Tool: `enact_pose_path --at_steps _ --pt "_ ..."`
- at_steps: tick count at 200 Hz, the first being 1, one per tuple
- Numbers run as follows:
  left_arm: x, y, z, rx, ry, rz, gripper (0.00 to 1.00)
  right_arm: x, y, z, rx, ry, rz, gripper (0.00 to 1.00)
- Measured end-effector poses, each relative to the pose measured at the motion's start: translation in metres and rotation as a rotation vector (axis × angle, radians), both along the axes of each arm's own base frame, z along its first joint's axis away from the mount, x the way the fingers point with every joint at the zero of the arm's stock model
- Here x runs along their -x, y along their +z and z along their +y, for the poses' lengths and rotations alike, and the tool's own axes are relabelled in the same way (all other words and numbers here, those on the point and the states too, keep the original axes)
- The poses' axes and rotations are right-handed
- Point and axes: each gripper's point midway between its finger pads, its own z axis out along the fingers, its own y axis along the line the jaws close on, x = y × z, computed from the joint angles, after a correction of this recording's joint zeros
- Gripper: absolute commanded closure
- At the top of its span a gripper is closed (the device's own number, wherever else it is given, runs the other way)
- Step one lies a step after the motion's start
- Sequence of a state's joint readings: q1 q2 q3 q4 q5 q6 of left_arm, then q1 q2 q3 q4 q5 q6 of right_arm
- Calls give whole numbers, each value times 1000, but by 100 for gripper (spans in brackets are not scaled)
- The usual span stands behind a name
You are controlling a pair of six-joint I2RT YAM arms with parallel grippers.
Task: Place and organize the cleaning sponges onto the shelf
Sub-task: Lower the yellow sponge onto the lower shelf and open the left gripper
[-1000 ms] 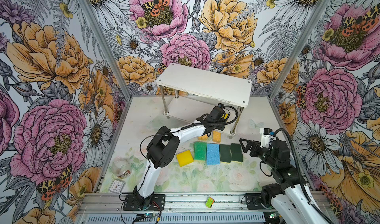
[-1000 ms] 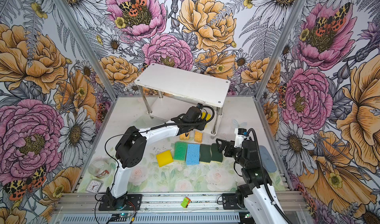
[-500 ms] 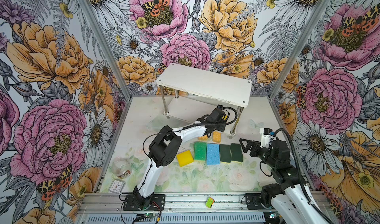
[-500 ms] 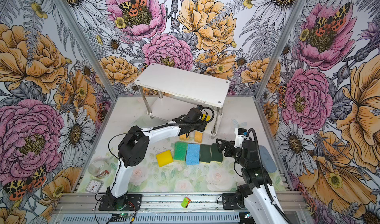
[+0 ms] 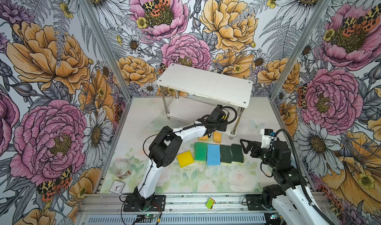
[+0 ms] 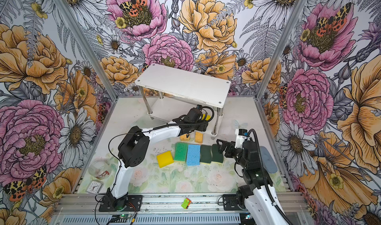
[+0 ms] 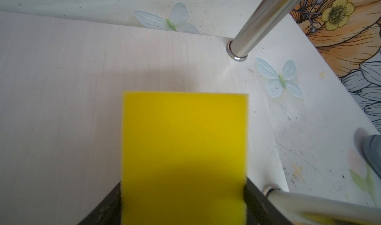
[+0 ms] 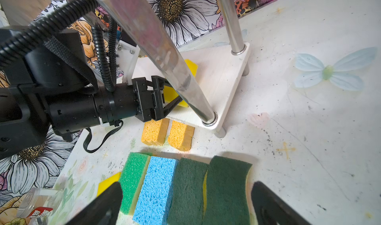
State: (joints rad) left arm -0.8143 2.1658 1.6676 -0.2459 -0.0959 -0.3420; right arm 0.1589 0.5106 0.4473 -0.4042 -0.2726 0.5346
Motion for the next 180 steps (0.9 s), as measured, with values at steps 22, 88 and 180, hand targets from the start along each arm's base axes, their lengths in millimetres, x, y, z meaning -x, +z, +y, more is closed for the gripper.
enact_pose_path --at_steps 22,88,180 --pt "1 -1 -1 12 -7 -3 25 0 0 0 0 0 0 0" --pt "3 -1 1 11 -9 -1 21 0 0 0 0 0 0 0" --pt "4 0 -3 47 -9 7 18 0 0 0 0 1 0 0"
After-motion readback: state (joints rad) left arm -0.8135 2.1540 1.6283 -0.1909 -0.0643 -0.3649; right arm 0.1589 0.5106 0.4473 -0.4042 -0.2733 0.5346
